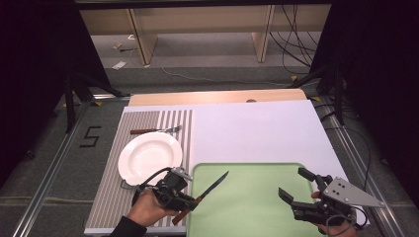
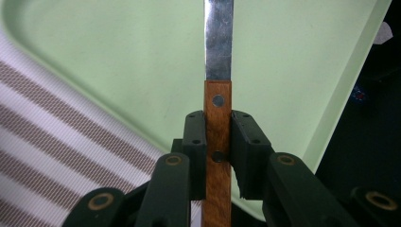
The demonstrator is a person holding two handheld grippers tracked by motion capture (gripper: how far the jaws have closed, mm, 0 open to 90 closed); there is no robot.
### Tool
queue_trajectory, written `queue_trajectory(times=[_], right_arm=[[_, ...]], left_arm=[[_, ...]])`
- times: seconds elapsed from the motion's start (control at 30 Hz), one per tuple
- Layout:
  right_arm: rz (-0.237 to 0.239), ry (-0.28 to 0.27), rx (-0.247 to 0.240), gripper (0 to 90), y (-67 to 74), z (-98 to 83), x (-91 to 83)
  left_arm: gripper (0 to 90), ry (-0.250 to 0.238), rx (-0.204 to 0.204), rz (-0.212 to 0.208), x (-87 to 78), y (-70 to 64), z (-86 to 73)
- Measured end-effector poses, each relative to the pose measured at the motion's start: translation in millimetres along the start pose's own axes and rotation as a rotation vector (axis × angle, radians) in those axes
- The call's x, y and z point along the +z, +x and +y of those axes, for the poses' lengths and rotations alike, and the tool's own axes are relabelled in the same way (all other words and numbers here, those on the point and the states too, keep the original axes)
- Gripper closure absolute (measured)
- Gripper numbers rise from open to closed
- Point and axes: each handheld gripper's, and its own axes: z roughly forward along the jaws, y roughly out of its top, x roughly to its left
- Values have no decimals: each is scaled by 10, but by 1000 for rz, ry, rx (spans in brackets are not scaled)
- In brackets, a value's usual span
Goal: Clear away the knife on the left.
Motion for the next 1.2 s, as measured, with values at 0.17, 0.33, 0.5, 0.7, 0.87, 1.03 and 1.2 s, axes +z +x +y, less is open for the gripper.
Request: queue_trajectory(times=[0.17, 0.33, 0.5, 0.7, 0.87, 1.03, 1.2], right_arm=[[0, -2, 1, 149, -3, -1, -1], [0, -4, 0, 149, 0, 0, -4], [-1, -4, 2, 149, -3, 1, -6], [-2, -6, 3, 149, -8, -1, -6], [-1, -6, 0, 149, -2, 2, -5], [0, -1, 3, 149, -2, -2, -1], [-4, -8, 3, 149, -8, 0, -8]], left_arm=[[769, 8, 14, -15, 89, -62, 99], [769, 1, 20, -27, 147, -103, 159], [770, 5, 13, -63, 225, -131, 210], [769, 21, 7, -75, 305, -139, 252], [770, 30, 7, -78, 358, -159, 277], [769, 49, 11, -80, 424, -167, 304], [769, 60, 2, -92, 480, -179, 324]])
